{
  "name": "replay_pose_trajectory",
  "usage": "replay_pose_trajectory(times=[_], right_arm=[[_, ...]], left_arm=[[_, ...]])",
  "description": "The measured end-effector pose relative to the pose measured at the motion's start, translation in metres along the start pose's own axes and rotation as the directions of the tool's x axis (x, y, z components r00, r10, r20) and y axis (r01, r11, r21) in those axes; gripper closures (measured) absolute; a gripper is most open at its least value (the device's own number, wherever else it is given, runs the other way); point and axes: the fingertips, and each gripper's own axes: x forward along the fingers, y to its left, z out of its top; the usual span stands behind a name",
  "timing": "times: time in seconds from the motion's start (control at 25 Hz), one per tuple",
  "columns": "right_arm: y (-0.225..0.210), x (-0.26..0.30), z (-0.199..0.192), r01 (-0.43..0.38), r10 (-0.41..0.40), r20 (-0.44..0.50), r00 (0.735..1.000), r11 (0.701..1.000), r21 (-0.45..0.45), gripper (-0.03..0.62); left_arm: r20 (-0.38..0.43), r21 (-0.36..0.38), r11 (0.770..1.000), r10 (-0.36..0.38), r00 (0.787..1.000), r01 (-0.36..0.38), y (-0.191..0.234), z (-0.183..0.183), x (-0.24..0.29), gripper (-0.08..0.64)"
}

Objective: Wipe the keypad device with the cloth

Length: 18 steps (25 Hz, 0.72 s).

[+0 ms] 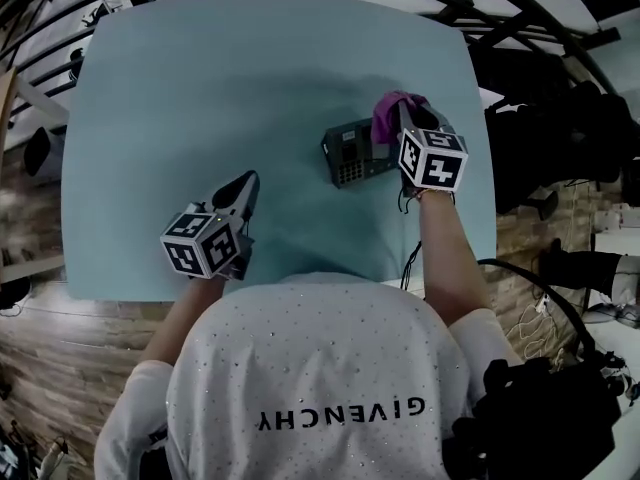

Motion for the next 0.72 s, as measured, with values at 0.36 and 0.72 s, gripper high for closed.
replay_pose_trajectory(times=[0.36, 0.72], right_arm=[[0.039, 0.002, -0.002, -0.032, 0.032, -0.009, 0.999, 0.999, -0.017, 0.546], [0.101, -0.006, 0.005, -0.152, 0.153, 0.002, 0.988, 0.986, -0.071, 0.546]], left_arm=[[0.015, -0.018, 1.000, -0.004, 1.000, 0.004, 0.016, 0.002, -0.005, 0.560], [0.036, -0.009, 1.000, 0.001, 0.999, -0.001, 0.012, 0.003, -0.012, 0.560]])
